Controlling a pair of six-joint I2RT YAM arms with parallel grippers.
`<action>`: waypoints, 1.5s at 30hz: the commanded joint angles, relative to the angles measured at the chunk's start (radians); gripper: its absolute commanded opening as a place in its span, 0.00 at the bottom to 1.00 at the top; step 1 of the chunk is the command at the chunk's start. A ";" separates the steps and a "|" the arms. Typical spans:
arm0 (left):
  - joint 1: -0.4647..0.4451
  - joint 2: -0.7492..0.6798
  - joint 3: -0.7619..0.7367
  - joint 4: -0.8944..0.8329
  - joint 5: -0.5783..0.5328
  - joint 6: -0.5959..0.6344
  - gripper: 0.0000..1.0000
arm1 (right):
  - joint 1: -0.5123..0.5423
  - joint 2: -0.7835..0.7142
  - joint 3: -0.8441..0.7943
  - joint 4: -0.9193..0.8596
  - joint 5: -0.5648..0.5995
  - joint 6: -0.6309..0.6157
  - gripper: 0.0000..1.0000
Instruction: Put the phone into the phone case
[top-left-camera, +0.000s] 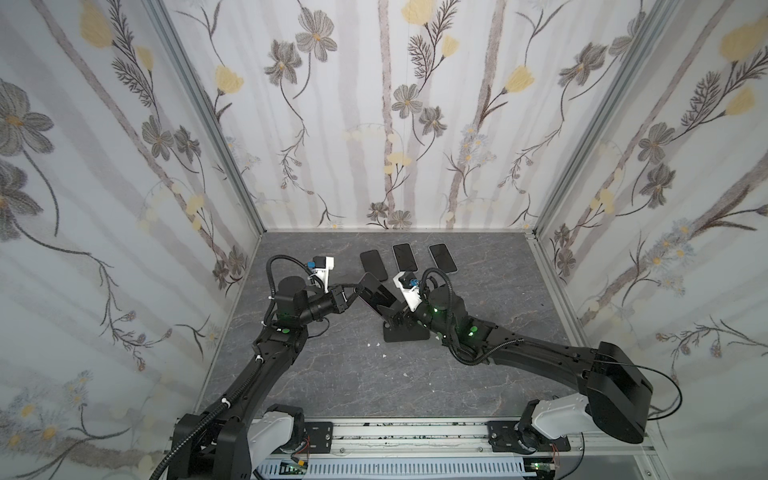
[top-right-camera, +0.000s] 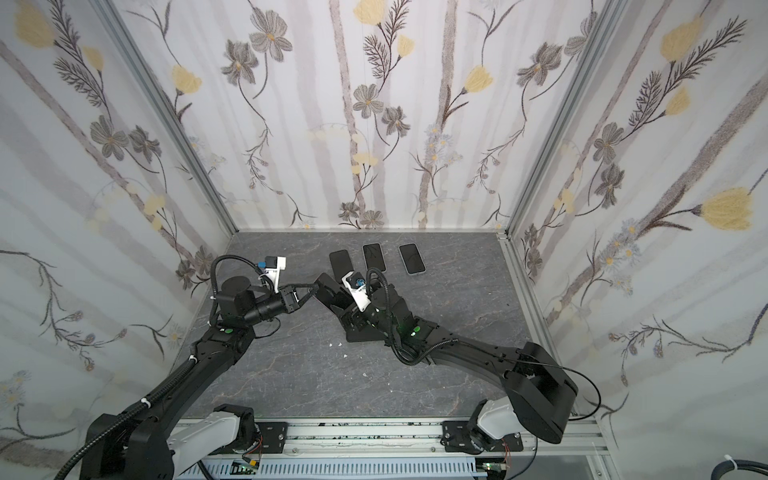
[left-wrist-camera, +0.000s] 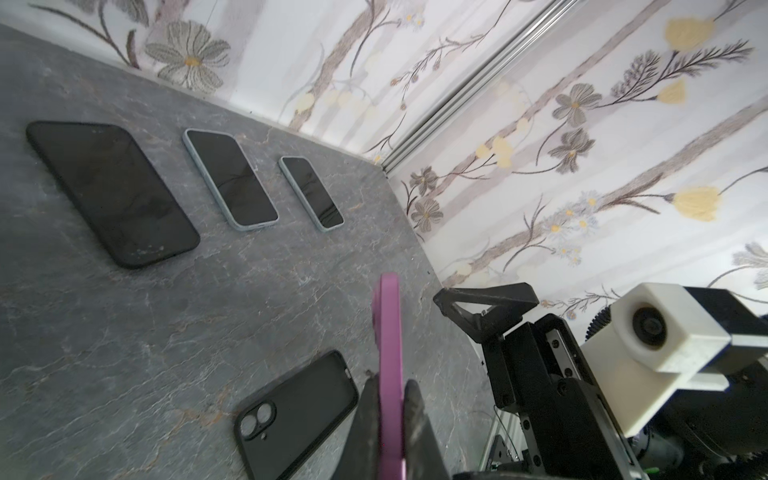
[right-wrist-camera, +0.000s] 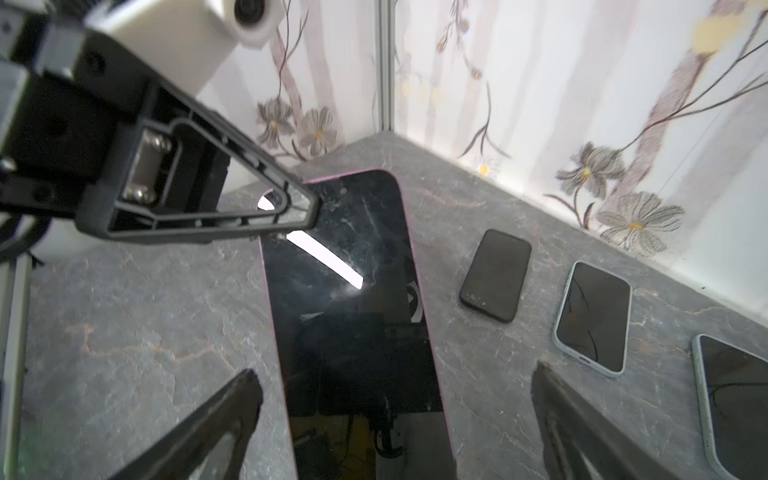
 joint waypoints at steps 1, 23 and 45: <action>0.001 -0.051 -0.029 0.273 -0.062 -0.154 0.00 | -0.003 -0.079 -0.044 0.123 0.086 0.101 1.00; -0.133 -0.148 -0.045 0.980 -0.279 -0.457 0.00 | -0.088 -0.295 -0.113 0.551 -0.359 0.515 0.66; -0.231 -0.128 -0.021 0.985 -0.289 -0.324 0.00 | -0.087 -0.218 -0.036 0.693 -0.544 0.650 0.24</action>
